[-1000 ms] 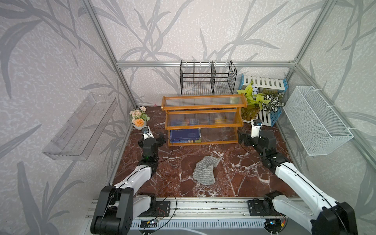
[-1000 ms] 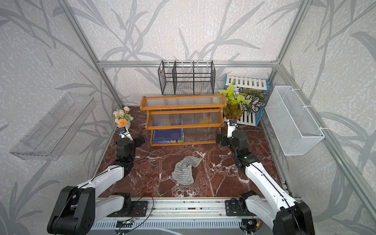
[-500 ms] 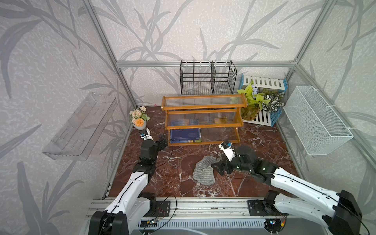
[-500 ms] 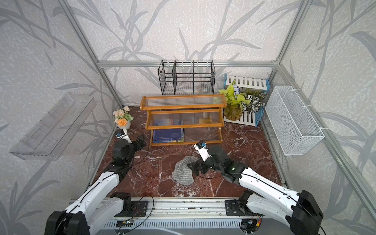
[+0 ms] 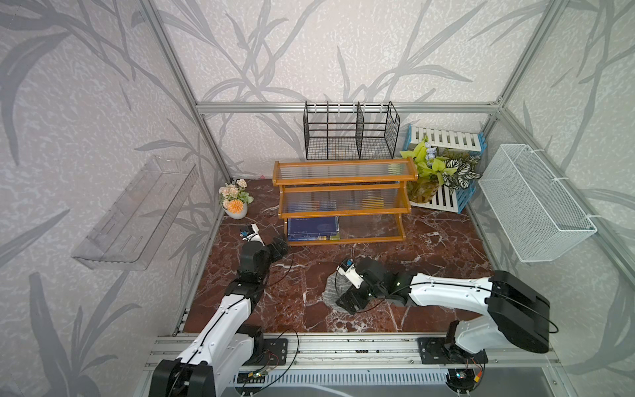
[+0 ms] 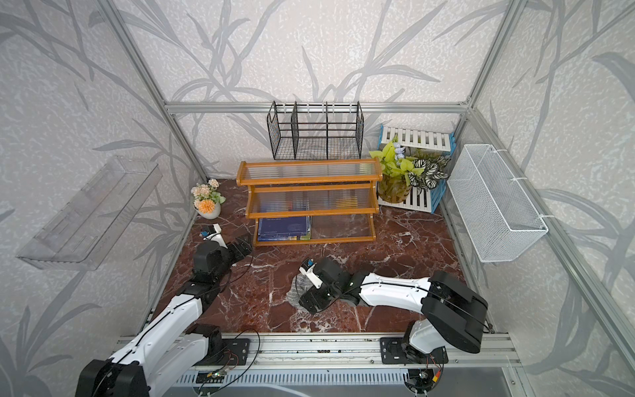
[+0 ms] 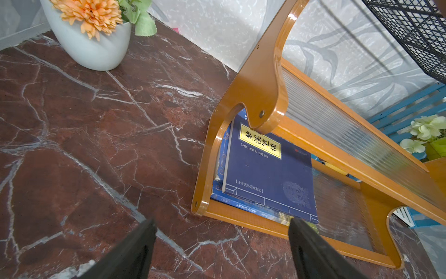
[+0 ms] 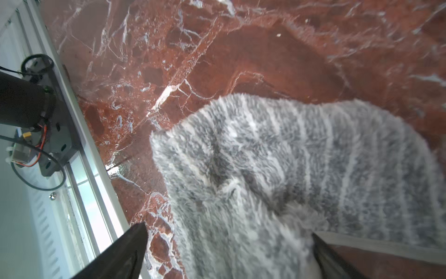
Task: Wipe the bookshelf clean with a cloth
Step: Pick up the cleaning item at the center of the board.
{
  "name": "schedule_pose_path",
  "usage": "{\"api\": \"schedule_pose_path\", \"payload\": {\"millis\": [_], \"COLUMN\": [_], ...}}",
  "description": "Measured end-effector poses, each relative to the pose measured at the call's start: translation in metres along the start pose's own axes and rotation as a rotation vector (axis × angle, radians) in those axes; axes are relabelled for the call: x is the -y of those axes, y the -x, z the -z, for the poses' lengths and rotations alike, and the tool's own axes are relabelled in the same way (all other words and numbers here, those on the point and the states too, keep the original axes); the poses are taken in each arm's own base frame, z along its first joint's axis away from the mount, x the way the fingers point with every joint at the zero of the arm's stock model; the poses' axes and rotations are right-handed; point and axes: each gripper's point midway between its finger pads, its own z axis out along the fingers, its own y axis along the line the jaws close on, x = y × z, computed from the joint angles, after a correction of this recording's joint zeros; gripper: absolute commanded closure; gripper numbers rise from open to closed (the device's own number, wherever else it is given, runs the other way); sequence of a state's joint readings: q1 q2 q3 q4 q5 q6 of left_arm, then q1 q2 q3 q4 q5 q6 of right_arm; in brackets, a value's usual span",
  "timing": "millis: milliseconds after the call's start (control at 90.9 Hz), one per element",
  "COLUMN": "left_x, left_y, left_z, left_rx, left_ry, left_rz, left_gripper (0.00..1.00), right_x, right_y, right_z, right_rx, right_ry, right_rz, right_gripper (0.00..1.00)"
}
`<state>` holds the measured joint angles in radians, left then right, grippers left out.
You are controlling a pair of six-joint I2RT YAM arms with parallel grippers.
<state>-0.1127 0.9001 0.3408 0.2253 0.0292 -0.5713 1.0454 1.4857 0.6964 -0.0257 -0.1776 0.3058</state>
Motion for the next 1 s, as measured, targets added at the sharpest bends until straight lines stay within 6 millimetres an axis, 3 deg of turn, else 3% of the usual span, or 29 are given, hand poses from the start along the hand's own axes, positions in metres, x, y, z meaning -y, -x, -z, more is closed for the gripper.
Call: {"api": "schedule_pose_path", "payload": {"millis": [121, 286, 440, 539, 693, 858, 1001], "left_x": [-0.002, -0.001, -0.001, -0.001, -0.005, -0.010, -0.012], "left_y": [-0.003, -0.002, -0.001, -0.002, -0.006, -0.012, -0.012], "left_z": [-0.001, -0.002, -0.003, -0.004, -0.009, -0.014, -0.016], "left_rx": [-0.006, -0.001, 0.006, 0.005, -0.012, -0.039, -0.043], "left_ry": [0.003, 0.001, -0.003, -0.002, 0.011, 0.019, 0.018], "left_rz": [0.007, 0.009, 0.013, 0.016, 0.025, 0.042, 0.053], "left_gripper": [0.09, 0.08, 0.06, 0.05, 0.05, 0.04, 0.03], "right_x": [-0.001, 0.011, 0.021, 0.026, 0.026, 0.030, 0.059], "right_y": [-0.008, -0.006, -0.002, -0.001, 0.015, 0.054, 0.081], "right_z": [-0.015, -0.028, -0.026, -0.024, -0.006, 0.037, 0.075], "right_rx": [-0.051, -0.085, -0.082, -0.078, -0.011, 0.166, 0.309], "right_ry": [-0.047, -0.154, -0.224, -0.251, -0.281, -0.345, -0.431], "right_rz": [0.023, 0.024, 0.028, 0.037, 0.033, -0.007, -0.137], "right_gripper": [0.17, 0.53, 0.77, 1.00, 1.00, 1.00, 1.00]}}
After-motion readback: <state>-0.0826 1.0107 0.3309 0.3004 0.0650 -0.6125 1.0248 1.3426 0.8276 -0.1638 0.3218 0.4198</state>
